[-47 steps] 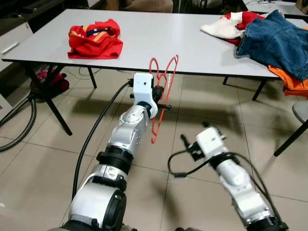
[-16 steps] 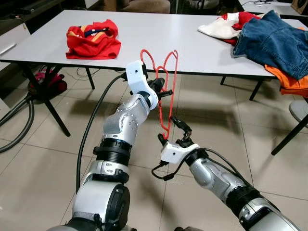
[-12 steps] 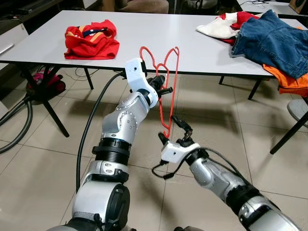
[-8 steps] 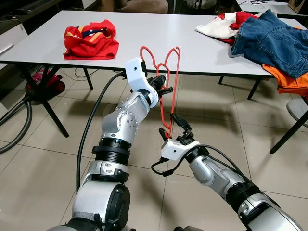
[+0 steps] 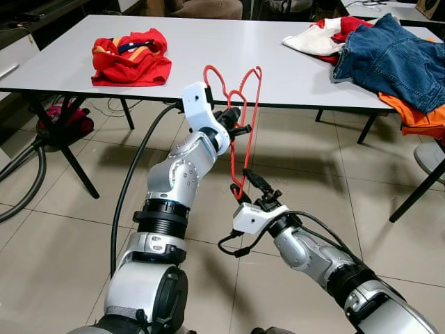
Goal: Hang hanger
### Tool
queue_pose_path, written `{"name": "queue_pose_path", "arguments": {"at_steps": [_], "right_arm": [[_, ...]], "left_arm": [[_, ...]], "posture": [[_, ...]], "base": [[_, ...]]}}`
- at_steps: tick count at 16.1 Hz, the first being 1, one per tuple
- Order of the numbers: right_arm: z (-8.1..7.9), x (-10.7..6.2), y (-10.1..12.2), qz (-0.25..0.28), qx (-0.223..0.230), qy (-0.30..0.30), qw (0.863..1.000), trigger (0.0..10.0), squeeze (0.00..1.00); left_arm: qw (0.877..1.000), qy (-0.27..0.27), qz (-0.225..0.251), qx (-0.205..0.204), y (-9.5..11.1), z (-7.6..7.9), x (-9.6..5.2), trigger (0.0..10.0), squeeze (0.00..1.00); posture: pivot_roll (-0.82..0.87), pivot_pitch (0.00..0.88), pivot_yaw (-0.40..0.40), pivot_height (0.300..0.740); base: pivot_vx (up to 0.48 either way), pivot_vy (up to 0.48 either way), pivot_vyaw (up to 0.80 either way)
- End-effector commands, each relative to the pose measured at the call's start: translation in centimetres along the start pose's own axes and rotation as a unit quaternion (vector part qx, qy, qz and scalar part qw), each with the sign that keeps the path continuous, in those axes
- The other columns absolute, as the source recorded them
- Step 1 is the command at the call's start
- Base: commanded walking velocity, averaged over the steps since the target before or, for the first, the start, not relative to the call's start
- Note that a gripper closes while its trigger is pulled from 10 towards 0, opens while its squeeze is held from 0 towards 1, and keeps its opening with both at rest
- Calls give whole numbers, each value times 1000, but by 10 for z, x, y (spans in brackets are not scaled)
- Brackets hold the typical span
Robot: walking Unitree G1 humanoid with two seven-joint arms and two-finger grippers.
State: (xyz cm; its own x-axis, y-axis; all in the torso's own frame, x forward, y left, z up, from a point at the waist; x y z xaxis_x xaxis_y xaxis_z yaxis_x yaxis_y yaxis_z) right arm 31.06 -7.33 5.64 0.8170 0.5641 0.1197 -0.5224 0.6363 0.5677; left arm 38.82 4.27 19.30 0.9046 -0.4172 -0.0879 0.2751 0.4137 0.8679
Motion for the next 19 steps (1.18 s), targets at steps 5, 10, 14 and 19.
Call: {"name": "queue_pose_path", "arguments": {"at_steps": [5, 10, 14, 19], "right_arm": [[4, 8, 8, 26, 0, -3, 1000, 0, 0], [5, 8, 10, 31, 5, -4, 999, 0, 0], [9, 10, 14, 43, 16, -12, 999, 0, 0], [16, 14, 19, 58, 12, -24, 998, 0, 0]], "left_arm": [[1000, -29, 3, -6, -2, 22, 3, 10000, 0], [999, -33, 0, -8, -3, 24, 3, 10000, 0], [999, -33, -1, -9, -4, 24, 3, 10000, 0], [999, -32, -2, -6, -4, 23, 3, 10000, 0]], "posture": [[-73, 7, 12, 740], [-74, 3, 11, 740], [-75, 5, 11, 740], [-77, 12, 13, 740]], "base": [[0, 0, 0], [0, 0, 0], [0, 0, 0], [0, 0, 0]]}}
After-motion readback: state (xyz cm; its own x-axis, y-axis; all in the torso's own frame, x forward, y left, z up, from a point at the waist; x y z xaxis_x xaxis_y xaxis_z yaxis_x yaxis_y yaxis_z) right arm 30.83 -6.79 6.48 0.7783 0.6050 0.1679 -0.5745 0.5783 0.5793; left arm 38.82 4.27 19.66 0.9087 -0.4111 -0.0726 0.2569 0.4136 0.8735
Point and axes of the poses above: a point about 5 cm out from each wrist's last joint towards the gripper, its own x axis pointing out of the wrist towards the gripper, its own y axis along the axis of the wrist's last joint, z = x × y, the point moved 2 cm from there along x, pointing out of the wrist towards the gripper, and after that the axes turned 3 degrees about x, right-handed, at the moved point
